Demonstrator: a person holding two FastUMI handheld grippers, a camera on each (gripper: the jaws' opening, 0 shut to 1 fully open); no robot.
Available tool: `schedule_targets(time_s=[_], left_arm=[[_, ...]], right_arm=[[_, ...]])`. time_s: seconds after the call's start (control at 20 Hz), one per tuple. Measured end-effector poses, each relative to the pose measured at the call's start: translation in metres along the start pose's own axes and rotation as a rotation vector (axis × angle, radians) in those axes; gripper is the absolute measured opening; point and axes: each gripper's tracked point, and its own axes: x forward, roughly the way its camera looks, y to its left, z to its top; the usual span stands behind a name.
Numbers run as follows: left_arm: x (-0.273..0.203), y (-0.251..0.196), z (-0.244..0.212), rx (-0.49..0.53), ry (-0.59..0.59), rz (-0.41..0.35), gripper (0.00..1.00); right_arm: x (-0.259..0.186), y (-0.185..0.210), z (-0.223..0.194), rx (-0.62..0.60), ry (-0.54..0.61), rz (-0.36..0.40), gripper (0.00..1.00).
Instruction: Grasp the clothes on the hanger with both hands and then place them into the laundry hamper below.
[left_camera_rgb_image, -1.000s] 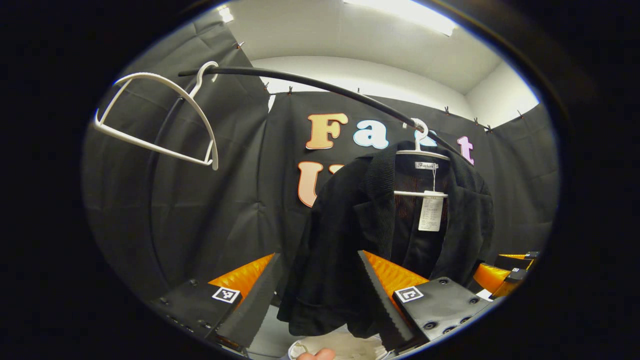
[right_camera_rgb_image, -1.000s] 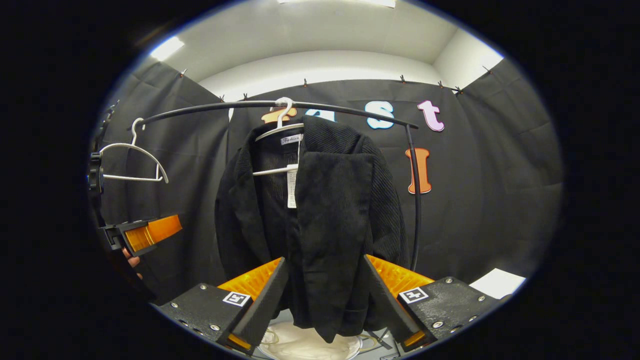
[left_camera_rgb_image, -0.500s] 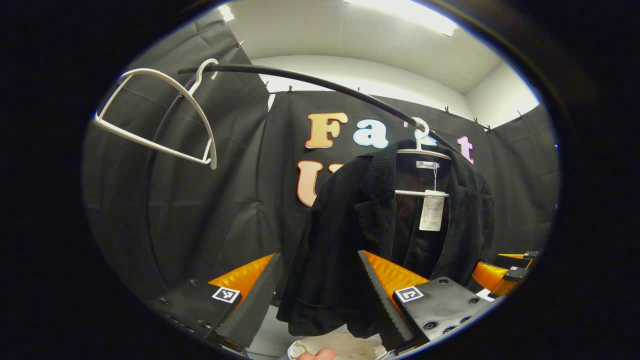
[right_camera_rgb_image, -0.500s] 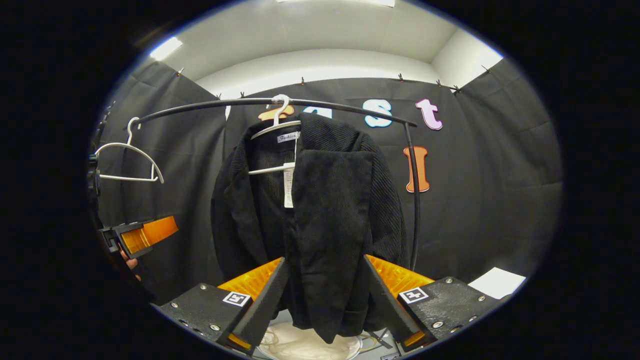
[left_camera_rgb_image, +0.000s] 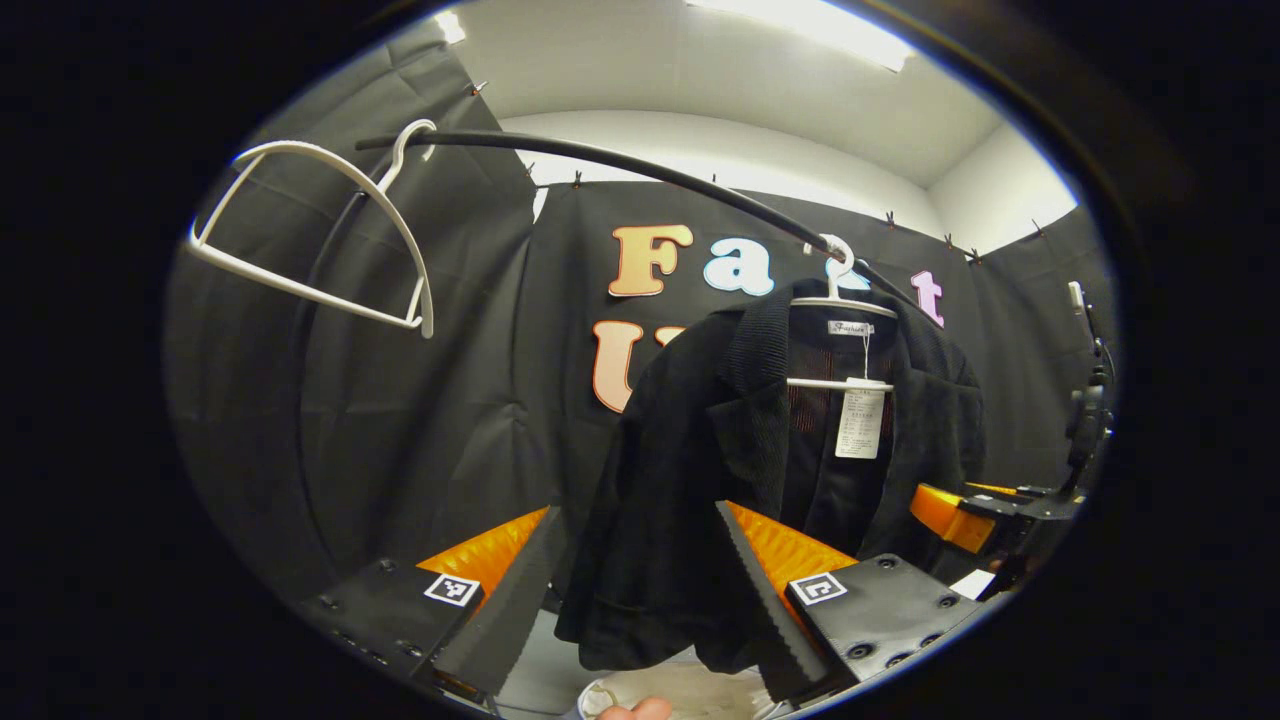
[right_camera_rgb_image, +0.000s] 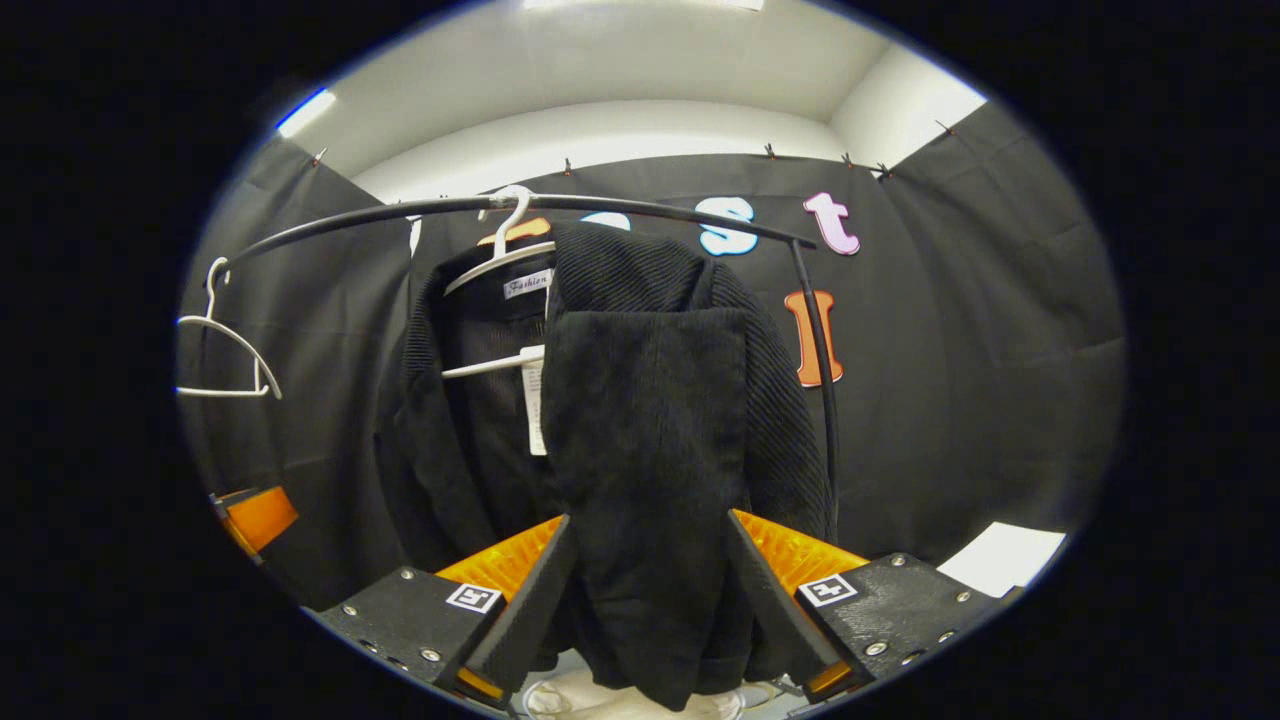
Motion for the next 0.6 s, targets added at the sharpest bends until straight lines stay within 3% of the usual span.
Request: schedule_targets(time_s=[0.2, 0.25, 0.3, 0.35, 0.4, 0.45, 0.6], left_arm=[[-0.006, 0.008, -0.002, 0.001, 0.005, 0.012, 0.97], [-0.007, 0.01, -0.003, 0.002, 0.008, 0.017, 0.93], [-0.007, 0.013, -0.004, 0.002, 0.012, 0.023, 0.96], [-0.007, 0.016, -0.005, 0.002, 0.016, 0.028, 0.96], [-0.007, 0.017, -0.006, 0.0, 0.018, 0.031, 0.97], [-0.007, 0.018, -0.006, -0.002, 0.019, 0.034, 0.97], [-0.009, 0.02, -0.004, -0.003, 0.013, 0.039, 0.93]], right_arm=[[0.026, -0.008, 0.003, 0.01, -0.002, -0.013, 0.92], [0.031, -0.007, 0.001, 0.027, 0.011, -0.011, 0.92], [0.033, -0.003, 0.0, 0.051, 0.02, 0.002, 0.93], [0.036, 0.004, -0.001, 0.072, 0.023, 0.017, 1.0], [0.039, 0.007, -0.003, 0.075, 0.029, 0.021, 0.84], [0.043, 0.009, -0.006, 0.065, 0.035, 0.021, 1.0], [0.05, 0.011, -0.008, 0.016, 0.032, 0.004, 1.0]])
